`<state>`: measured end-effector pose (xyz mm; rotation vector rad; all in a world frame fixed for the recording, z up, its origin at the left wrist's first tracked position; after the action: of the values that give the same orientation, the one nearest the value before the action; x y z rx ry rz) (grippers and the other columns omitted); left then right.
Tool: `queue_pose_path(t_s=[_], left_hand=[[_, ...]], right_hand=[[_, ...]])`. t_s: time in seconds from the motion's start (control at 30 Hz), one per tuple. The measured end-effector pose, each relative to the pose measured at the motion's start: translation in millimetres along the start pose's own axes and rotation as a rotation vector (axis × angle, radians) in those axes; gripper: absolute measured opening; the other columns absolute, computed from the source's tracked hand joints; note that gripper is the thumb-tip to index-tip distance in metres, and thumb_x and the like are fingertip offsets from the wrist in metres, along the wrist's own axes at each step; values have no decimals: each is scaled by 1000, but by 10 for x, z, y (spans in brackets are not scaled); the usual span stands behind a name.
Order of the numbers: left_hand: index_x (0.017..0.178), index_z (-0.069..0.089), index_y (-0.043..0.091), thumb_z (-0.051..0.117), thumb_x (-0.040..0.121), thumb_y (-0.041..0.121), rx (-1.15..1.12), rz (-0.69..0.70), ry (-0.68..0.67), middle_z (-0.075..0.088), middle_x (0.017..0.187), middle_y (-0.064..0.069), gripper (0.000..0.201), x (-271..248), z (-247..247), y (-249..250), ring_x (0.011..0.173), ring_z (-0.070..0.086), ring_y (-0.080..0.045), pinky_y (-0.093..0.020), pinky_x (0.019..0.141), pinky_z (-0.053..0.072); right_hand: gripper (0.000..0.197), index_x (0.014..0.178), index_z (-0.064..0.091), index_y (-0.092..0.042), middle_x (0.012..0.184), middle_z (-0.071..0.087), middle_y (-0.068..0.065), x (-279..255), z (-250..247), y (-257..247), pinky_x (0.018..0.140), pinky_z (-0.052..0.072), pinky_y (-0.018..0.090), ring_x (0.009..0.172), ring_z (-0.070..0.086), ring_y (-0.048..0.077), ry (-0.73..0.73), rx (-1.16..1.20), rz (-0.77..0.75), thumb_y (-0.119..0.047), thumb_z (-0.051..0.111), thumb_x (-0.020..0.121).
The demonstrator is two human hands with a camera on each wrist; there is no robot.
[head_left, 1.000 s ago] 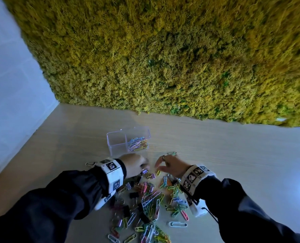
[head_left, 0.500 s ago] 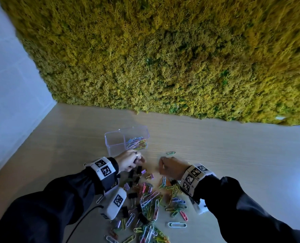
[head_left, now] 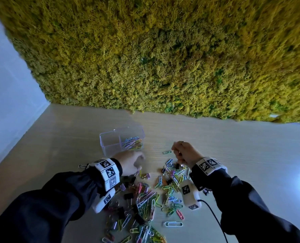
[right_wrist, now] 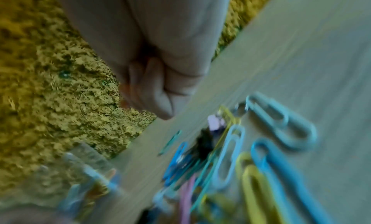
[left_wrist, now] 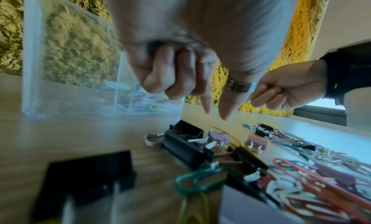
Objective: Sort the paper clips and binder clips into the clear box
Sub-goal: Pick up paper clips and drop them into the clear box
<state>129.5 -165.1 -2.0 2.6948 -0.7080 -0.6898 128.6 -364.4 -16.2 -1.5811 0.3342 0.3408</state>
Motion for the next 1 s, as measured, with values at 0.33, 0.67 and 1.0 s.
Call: queue_pose_path(t_s=[0.33,0.67,1.0], left_hand=[[105,62,22,66,80,17,66,177,-150,36,58,9,26,126,-37,106,52,32,-2,-22,52,25],[98,57,19,55,88,33,244,221,-273,43,68,14,17,152,115,252,73,45,-13,-26,64,34],[56,35,15,40,63,20,-1696,118,-297,29,46,4,10,7,-160,365,34,23,-7,-13,39,13]], right_hand=[[30,100,57,-15,69,49,-7,213,36,-70,58,40,25,62,47,10,-34,-1160,-71,-38,62,82],[32,61,35,-18,52,42,-5,125,-17,-91,49,28,22,48,38,13,33,-704,-56,-18,37,93],[36,57,37,-17,47,39,1,-487,-300,83,34,18,10,34,25,7,-40,480,22,-27,41,92]])
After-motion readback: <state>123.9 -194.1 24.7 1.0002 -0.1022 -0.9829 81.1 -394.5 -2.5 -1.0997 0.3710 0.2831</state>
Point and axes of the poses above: each hand's wrist, its own x-axis towards the middle knuckle, its own z-axis out of the palm, y = z × x, the point moved 6 cm from there along x, towards the middle knuckle
